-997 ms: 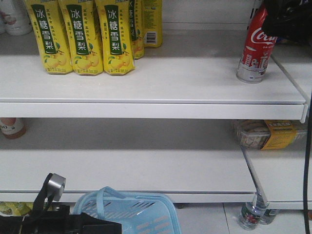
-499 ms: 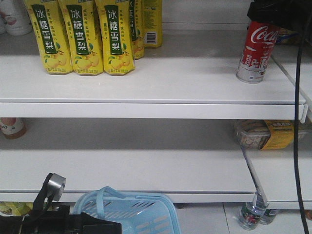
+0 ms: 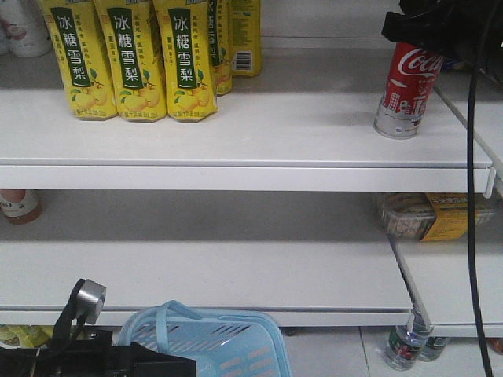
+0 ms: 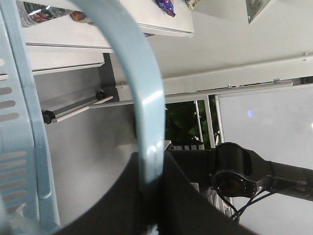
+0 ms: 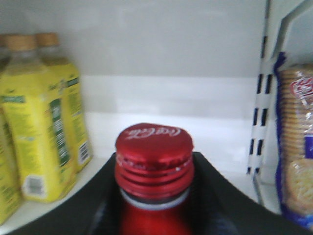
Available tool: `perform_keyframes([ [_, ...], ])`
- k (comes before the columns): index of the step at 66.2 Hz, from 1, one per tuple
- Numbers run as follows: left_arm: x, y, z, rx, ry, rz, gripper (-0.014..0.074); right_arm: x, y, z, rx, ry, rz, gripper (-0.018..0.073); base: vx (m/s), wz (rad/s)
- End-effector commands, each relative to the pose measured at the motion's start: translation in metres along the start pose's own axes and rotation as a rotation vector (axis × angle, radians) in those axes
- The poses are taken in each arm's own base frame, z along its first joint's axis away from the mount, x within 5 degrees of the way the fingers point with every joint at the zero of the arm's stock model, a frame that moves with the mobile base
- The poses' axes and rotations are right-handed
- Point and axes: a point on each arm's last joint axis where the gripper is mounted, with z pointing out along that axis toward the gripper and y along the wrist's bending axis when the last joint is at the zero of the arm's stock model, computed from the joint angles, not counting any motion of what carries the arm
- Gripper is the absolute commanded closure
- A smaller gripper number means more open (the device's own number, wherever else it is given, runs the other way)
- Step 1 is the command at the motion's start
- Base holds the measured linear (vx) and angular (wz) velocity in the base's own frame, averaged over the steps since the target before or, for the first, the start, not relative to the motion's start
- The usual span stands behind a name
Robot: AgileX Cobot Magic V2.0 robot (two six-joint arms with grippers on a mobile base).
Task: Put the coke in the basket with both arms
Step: 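Close the right gripper on the Coca-Cola bottle's neck, then lift the bottle off the shelf and lower it over the basket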
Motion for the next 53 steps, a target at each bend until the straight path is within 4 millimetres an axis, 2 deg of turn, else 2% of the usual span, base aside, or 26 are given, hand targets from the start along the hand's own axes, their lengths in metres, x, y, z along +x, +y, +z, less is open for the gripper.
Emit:
perform_keyframes([
  [1,-0.002,-0.029,-0.004,0.256,-0.009,0.031,0.0604,-0.032,0.005,-0.019,-0.018,-0.120,-0.004,0.0568,0.00,0.00],
  [34,-0.002,-0.029,-0.004,0.256,-0.009,0.031,0.0604,-0.062,0.041,-0.078,-0.157,-0.132,-0.099,0.0564,0.00,0.00],
  [53,-0.002,-0.029,-0.004,0.256,-0.009,0.031,0.0604,-0.048,0.057,-0.098,-0.236,0.084,-0.120,0.0564,0.00,0.00],
])
